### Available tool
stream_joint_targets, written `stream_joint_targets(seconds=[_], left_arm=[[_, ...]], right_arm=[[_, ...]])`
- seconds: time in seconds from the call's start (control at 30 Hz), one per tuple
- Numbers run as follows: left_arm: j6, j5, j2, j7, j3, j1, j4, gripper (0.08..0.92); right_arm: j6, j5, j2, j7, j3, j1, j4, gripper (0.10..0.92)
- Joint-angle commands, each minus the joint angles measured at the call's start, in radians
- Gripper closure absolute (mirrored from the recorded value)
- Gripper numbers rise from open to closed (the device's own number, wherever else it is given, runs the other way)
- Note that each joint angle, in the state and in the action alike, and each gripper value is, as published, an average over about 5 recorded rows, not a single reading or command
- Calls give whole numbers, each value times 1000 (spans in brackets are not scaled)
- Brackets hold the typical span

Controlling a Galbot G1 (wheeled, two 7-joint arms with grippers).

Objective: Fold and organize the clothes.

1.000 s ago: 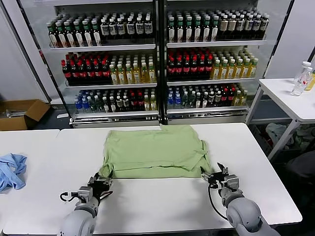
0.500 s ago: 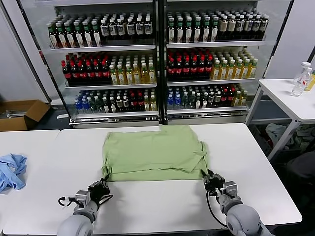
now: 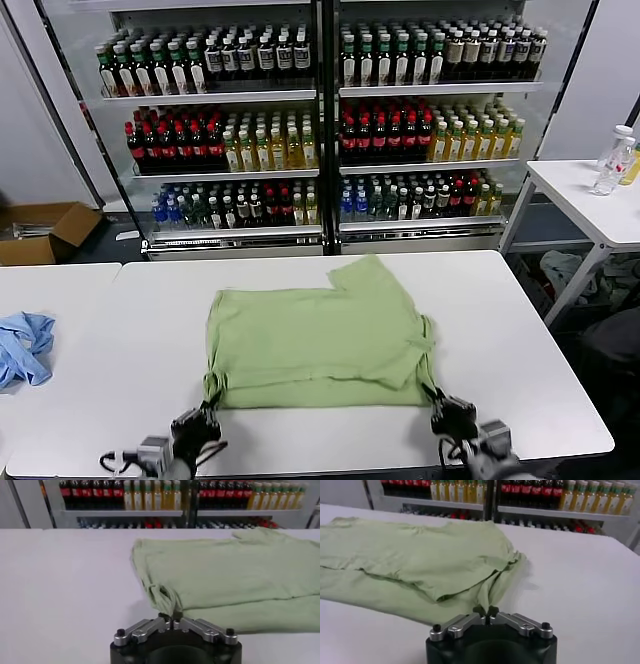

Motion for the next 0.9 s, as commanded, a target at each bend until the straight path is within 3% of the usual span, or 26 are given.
stream_joint_targets(seconds=[0.03, 0.13, 0.23, 0.33, 0.47, 0.67, 0.77, 0.9], left_arm=[[-15, 91, -17, -4, -65, 248, -299, 801], [-15, 30, 25, 6, -129, 139, -288, 715], [2, -42, 87, 22, -166, -34, -190, 637], [39, -91, 126, 31, -125, -229, -16, 559], [82, -96, 116, 24, -26, -501, 242, 437], [100, -28, 123, 17, 141, -783, 575, 265], [111, -24, 135, 6, 197, -872, 686, 197], [115, -26, 132, -1, 246, -951, 789, 178]], right_arm=[[2, -20, 16, 26, 147, -163, 246, 776], [-12, 105, -13, 62, 164, -29, 236, 689], [-41, 174, -32, 90, 111, 181, 129, 603], [-86, 199, -36, 110, -33, 452, -59, 516], [-144, 231, 15, 129, -252, 806, -359, 395], [-198, 251, 122, 127, -425, 1093, -694, 237], [-205, 250, 164, 119, -479, 1188, -809, 208], [-205, 237, 222, 104, -519, 1273, -951, 203]])
